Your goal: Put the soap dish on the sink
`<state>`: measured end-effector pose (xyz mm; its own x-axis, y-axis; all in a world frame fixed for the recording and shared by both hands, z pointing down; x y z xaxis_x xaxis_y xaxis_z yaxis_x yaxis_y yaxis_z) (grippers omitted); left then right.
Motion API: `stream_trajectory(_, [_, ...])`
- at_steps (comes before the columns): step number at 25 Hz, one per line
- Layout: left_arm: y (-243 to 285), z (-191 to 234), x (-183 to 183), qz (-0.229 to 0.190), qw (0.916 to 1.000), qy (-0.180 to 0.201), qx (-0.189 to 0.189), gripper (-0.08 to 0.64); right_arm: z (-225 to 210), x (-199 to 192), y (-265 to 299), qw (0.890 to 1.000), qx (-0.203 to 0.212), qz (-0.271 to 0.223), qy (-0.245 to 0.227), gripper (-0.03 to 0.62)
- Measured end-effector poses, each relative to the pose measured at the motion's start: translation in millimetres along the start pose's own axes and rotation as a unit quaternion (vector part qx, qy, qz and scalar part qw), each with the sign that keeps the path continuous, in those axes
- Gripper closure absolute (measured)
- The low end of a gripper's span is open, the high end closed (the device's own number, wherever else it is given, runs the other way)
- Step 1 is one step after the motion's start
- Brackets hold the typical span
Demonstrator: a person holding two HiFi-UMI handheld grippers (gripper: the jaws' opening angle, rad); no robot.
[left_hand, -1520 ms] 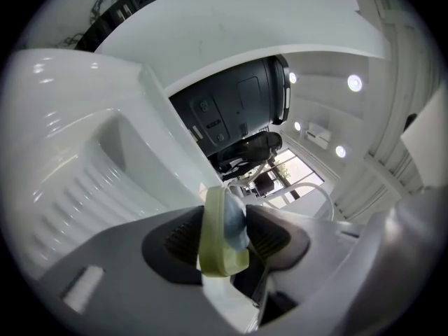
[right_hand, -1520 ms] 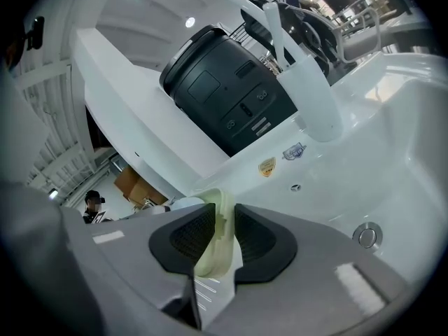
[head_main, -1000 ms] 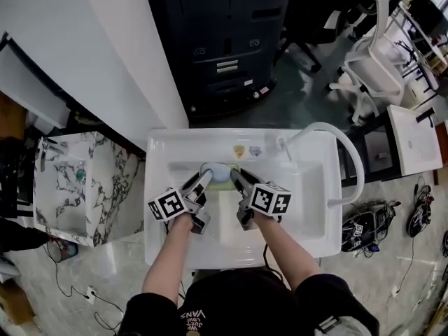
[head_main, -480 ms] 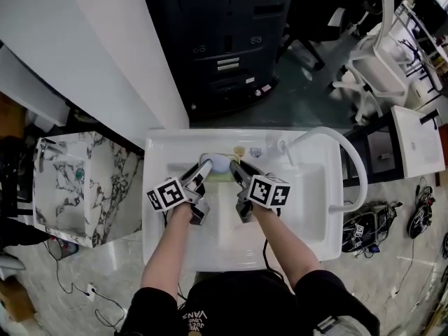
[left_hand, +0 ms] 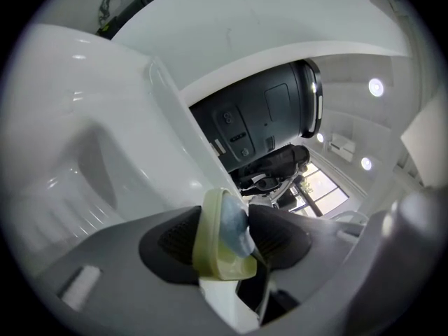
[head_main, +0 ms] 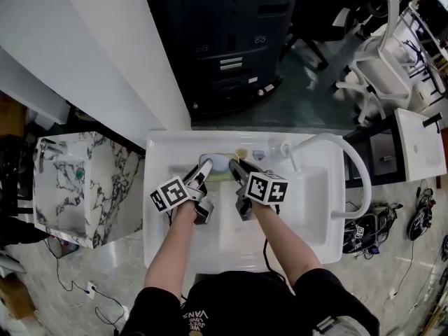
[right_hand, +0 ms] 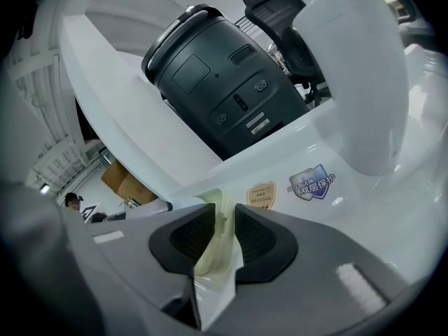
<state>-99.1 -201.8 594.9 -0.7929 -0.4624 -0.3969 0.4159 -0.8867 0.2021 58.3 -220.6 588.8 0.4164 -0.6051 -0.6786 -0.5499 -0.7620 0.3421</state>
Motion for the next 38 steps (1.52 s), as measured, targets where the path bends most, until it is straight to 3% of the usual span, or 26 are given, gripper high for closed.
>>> stream_trajectory(12, [9.3,6.6,6.9,-0.035,0.9984,-0.023,0.038,0.330,-1.3,4.9,16.3,1.000,-0.015,0.000,-0.001,0.520])
stream_trajectory(20, [16.9,3.7,9.5,-0.054,0.9970,-0.010,0.055,0.330,-2.1,11.2,23.5,0.999,-0.035,-0.004,-0.025,0.520])
stream_trajectory(38, [30.7,3.3,20.2,-0.066,0.9954,0.007,0.069,0.331,-3.6,19.8,19.3,0.998,-0.037,-0.012,-0.054,0.520])
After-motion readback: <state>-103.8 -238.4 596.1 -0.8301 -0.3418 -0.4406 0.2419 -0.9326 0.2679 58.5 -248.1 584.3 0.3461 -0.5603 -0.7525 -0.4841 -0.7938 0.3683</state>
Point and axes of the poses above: the fingertips, and each gripper's own axes: y forward along the fingers, z to its left, x out of its top, the point moved 5 cm from there along -y, backward along the fingers, and after that the axes turned 12 degrees about -z, right-handed, at the moved point
